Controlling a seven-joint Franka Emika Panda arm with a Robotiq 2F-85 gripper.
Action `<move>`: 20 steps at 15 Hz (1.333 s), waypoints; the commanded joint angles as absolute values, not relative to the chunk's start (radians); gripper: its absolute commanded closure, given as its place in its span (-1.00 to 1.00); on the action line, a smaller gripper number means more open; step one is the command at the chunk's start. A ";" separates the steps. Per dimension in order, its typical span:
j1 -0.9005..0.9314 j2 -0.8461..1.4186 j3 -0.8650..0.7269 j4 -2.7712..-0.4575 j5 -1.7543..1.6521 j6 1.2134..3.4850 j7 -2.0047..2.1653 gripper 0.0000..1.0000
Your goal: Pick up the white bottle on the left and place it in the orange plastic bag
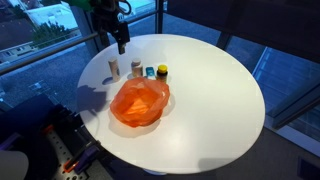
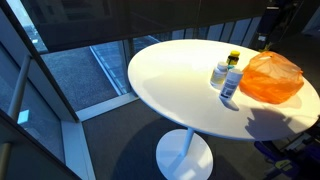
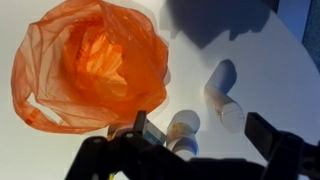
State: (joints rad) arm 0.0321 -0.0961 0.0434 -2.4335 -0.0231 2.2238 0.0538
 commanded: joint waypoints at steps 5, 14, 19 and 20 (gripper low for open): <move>0.059 -0.046 0.056 -2.470 0.011 2.316 -0.015 -1.00; 0.086 0.048 0.085 -2.465 0.089 2.452 -0.130 -1.00; 0.092 0.088 0.102 -2.469 0.066 2.504 -0.126 -1.00; 0.093 0.096 0.104 -2.468 0.061 2.514 -0.123 -1.00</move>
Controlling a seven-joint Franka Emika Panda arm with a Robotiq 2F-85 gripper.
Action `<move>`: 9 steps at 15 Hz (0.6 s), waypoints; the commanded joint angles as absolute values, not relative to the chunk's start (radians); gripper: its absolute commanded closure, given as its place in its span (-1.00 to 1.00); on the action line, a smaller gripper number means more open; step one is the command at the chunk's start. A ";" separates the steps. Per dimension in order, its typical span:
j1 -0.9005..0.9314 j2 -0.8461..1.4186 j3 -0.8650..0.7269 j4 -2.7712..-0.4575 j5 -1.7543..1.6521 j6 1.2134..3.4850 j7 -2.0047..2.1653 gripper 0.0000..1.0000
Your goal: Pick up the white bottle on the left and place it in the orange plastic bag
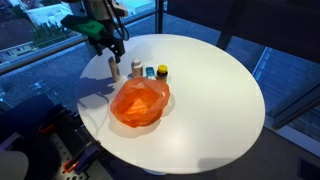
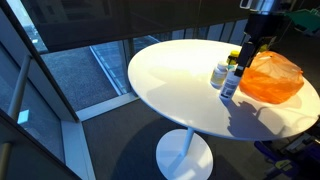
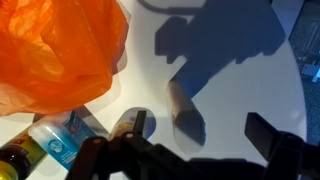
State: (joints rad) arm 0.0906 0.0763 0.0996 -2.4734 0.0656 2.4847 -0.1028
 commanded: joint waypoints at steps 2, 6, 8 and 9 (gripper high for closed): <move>0.094 0.108 0.108 -2.467 0.056 2.529 -0.120 -0.63; 0.094 0.127 0.112 -2.463 0.047 2.554 -0.114 -0.08; 0.095 0.132 0.113 -2.462 0.039 2.565 -0.110 0.40; 0.094 0.130 0.113 -2.463 0.036 2.570 -0.110 0.43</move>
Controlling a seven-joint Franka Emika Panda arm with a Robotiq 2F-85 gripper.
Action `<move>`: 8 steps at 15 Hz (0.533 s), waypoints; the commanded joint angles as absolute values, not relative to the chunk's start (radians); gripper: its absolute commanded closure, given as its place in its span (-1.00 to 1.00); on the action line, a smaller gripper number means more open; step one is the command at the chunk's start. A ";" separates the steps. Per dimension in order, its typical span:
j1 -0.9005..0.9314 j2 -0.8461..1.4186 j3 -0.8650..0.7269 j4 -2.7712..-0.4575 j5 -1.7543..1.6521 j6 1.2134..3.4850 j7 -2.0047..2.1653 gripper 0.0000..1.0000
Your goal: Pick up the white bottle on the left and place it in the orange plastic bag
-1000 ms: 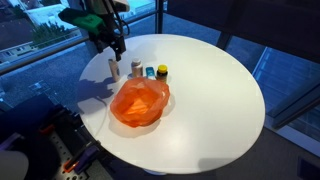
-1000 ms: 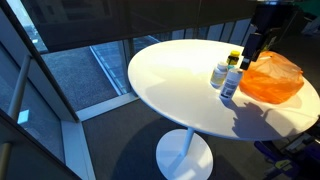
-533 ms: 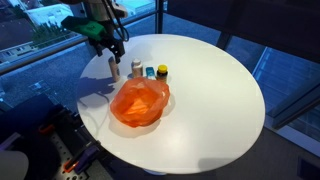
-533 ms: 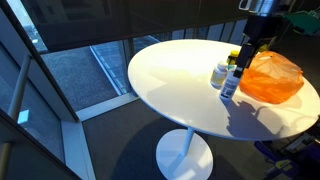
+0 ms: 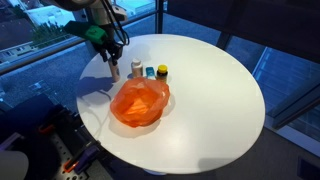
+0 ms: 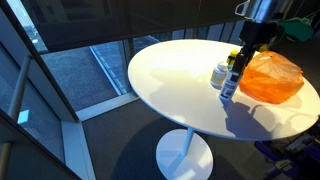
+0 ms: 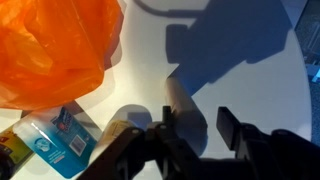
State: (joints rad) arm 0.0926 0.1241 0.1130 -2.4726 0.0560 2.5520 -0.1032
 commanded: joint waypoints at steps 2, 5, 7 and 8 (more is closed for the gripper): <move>0.092 0.116 0.112 -2.466 0.036 2.572 -0.112 0.78; 0.085 0.082 0.108 -2.462 0.048 2.547 -0.110 0.79; 0.079 0.056 0.094 -2.453 0.032 2.526 -0.089 0.79; 0.076 0.045 0.085 -2.449 0.023 2.524 -0.077 0.79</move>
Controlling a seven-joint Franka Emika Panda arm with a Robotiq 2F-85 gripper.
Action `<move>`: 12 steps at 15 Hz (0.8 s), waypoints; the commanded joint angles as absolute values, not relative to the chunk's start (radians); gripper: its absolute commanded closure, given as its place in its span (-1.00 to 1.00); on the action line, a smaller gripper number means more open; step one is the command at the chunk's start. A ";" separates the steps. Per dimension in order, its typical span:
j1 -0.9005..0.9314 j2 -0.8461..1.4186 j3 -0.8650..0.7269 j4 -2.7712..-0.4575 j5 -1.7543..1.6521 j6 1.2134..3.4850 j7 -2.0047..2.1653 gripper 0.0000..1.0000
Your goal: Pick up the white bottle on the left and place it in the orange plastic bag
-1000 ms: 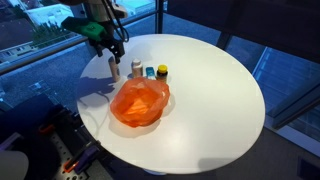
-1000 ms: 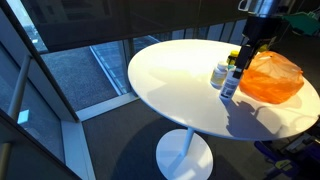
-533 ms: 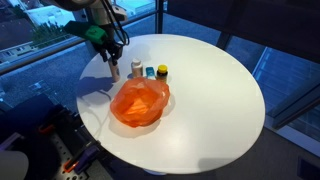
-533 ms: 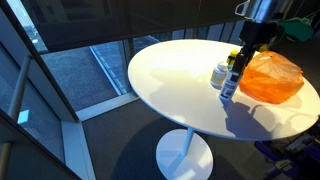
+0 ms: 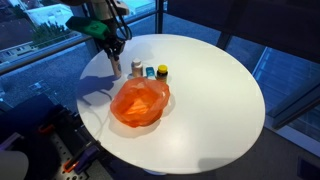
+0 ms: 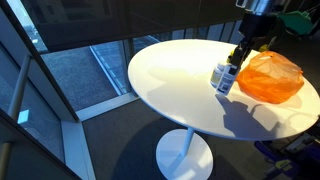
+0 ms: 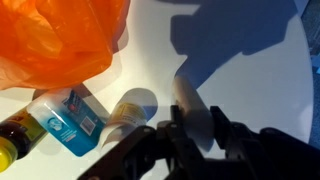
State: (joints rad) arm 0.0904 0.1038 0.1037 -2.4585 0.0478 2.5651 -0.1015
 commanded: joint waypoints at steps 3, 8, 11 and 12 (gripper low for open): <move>0.058 0.014 0.055 -2.417 0.006 2.477 -0.048 0.79; 0.019 -0.027 0.012 -2.318 0.006 2.295 -0.025 0.79; -0.006 -0.039 -0.010 -2.263 -0.012 2.207 0.010 0.79; -0.014 -0.042 -0.017 -2.250 -0.022 2.184 0.022 0.79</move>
